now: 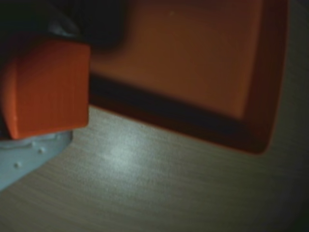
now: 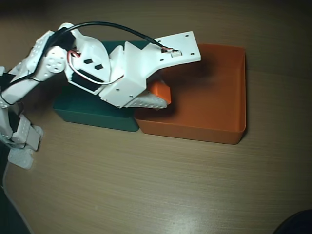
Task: Grasp a cube and put it in the box.
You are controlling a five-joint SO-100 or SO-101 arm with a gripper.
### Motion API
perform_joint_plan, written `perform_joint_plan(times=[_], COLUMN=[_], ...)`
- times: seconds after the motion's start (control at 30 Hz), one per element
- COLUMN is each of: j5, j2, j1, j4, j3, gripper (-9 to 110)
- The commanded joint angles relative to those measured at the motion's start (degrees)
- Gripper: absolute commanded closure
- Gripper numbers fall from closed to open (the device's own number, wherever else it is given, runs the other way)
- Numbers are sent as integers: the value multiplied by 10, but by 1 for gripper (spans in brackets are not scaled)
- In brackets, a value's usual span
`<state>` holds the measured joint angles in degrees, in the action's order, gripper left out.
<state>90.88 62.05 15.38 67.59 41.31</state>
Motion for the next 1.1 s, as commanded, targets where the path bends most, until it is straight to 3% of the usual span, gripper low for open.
perform_joint_plan(times=[0.0,0.43,0.87,1.07], j5=[-11,-34,-93,-93], j2=[-27,-141,-135,-133], j1=[21,70,67,66], j4=[-1,-2,-10,-10], j3=[-76,-99,-99,-99], gripper=[107,105,59,59])
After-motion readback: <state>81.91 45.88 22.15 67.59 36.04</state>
